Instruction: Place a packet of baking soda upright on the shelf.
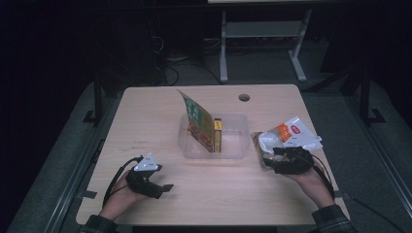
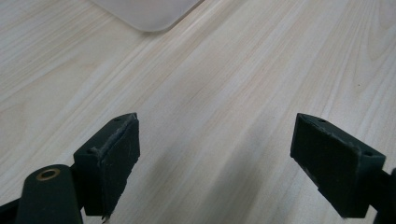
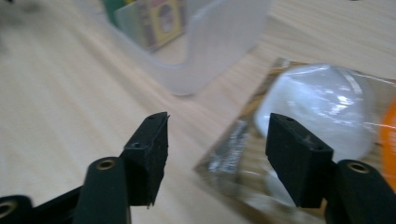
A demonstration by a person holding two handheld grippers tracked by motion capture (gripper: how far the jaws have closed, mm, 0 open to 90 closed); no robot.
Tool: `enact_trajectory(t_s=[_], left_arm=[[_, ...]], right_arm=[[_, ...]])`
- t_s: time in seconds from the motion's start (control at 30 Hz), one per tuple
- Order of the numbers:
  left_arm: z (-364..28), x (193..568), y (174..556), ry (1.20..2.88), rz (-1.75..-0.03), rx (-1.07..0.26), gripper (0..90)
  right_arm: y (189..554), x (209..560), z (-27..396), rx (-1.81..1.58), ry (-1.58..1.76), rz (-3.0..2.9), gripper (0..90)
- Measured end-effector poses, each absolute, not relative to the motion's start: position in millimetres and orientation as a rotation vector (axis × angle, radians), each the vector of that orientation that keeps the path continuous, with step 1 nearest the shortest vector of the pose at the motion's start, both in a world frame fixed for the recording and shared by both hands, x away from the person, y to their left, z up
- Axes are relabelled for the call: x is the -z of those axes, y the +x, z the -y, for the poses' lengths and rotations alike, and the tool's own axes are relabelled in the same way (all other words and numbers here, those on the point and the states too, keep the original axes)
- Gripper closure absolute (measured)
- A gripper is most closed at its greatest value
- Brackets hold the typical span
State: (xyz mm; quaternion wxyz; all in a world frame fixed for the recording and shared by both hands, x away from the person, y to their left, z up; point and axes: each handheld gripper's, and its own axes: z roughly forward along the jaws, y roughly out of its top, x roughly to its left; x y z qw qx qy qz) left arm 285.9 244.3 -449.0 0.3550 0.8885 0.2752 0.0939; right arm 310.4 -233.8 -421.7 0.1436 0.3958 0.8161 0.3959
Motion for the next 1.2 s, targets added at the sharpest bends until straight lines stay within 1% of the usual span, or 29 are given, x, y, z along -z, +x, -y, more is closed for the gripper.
enact_trajectory(t_s=[0.03,0.07,0.1,0.13,0.17,0.2,0.27,0.3,0.33,0.37,0.4,0.43,0.47,0.5,0.6,0.63,0.83,0.93,1.03,1.2], left_arm=[[-244,449,286,2.296,-0.711,-0.243,15.4],[-244,449,286,2.296,-0.71,-0.244,15.4],[-244,449,286,2.297,-0.71,-0.24,15.5],[-244,449,286,2.297,-0.71,-0.24,15.4],[-244,450,286,2.3,-0.708,-0.239,15.5],[-244,450,286,2.3,-0.708,-0.239,15.5],[-243,450,286,2.3,-0.707,-0.237,15.5],[-243,450,286,2.305,-0.707,-0.238,15.5],[-242,450,286,2.306,-0.709,-0.238,15.5],[-242,450,286,2.306,-0.709,-0.238,15.5],[-242,450,286,2.308,-0.707,-0.236,15.5],[-242,451,286,2.308,-0.706,-0.238,15.6],[-242,451,286,2.308,-0.706,-0.238,15.6],[-242,451,287,2.307,-0.708,-0.233,15.6],[-242,452,287,2.307,-0.706,-0.233,15.6],[-242,452,287,2.311,-0.704,-0.233,15.7],[-241,452,287,2.32,-0.702,-0.225,15.7],[-242,453,287,2.318,-0.701,-0.23,15.7],[-242,452,287,2.322,-0.701,-0.23,15.7],[-241,453,286,2.321,-0.703,-0.223,15.8]], right_arm=[[310,422,234,-1.141,1.141,-2.353,43.1],[314,421,237,-1.131,1.159,-2.346,47.3],[320,420,243,-1.145,1.182,-2.314,54.4],[320,420,243,-1.145,1.182,-2.314,54.4],[328,419,247,-1.124,1.201,-2.281,61.2],[328,419,247,-1.124,1.201,-2.281,61.2],[337,418,251,-1.109,1.231,-2.245,68.1],[347,419,255,-1.109,1.249,-2.225,78.7],[351,419,256,-1.095,1.253,-2.214,83.0],[351,419,256,-1.095,1.253,-2.214,83.0],[360,417,259,-1.097,1.254,-2.197,87.6],[364,415,260,-1.111,1.253,-2.176,89.4],[364,415,260,-1.111,1.253,-2.176,89.4],[374,413,261,-1.112,1.264,-2.165,89.7],[384,412,260,-1.125,1.262,-2.145,89.9],[395,412,257,-1.1,1.262,-2.145,90.0],[422,424,244,-1.07,1.286,-2.164,90.0],[428,429,240,-1.051,1.293,-2.174,90.0],[433,443,237,-0.977,1.322,-2.218,90.0],[432,445,237,-0.967,1.329,-2.228,90.0]])
